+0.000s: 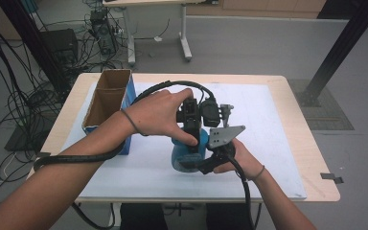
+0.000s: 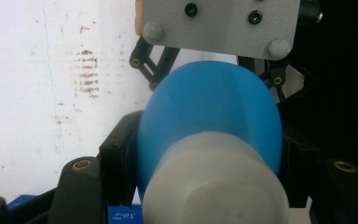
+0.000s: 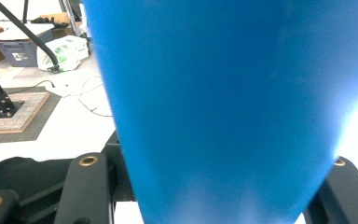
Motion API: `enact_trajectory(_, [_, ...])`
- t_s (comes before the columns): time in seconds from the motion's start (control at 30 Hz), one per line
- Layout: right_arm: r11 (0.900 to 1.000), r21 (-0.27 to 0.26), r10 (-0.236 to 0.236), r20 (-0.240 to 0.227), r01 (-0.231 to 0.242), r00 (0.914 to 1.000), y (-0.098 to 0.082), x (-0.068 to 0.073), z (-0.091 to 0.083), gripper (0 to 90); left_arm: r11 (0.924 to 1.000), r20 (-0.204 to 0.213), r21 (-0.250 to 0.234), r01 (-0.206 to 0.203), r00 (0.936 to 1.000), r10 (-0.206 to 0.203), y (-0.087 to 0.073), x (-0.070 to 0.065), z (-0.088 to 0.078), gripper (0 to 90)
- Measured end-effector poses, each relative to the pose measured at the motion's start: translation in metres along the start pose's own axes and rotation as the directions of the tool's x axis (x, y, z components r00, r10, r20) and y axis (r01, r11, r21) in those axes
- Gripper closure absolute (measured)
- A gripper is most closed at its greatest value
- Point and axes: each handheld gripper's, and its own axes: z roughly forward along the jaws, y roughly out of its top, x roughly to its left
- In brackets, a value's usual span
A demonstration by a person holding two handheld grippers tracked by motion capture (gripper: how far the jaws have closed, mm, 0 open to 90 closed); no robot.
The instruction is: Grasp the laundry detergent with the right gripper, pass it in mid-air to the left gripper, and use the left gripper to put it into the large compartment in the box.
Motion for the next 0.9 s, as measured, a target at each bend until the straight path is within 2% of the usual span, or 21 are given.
enact_trajectory(0.5, [0.999, -0.034, 0.018, 0.011, -0.017, 0.9998, -0.006, 0.002, 0.001, 36.3, 0.9997, -0.015, 0.024, 0.01, 0.9998, -0.01, 0.003, -0.003, -0.001, 37.6])
enact_trajectory(0.77, [0.999, -0.025, 0.045, 0.015, -0.045, 0.9989, -0.008, 0.002, 0.001, 20.4, 0.9993, -0.015, 0.031, 0.02, 0.9997, -0.019, 0.004, -0.003, -0.001, 37.6])
enact_trajectory(0.9, [0.997, -0.042, 0.065, 0.042, -0.063, 0.997, -0.012, 0.004, -0.001, 8.2, 0.9994, -0.018, 0.027, 0.023, 0.9996, -0.022, 0.003, -0.003, -0.001, 37.6])
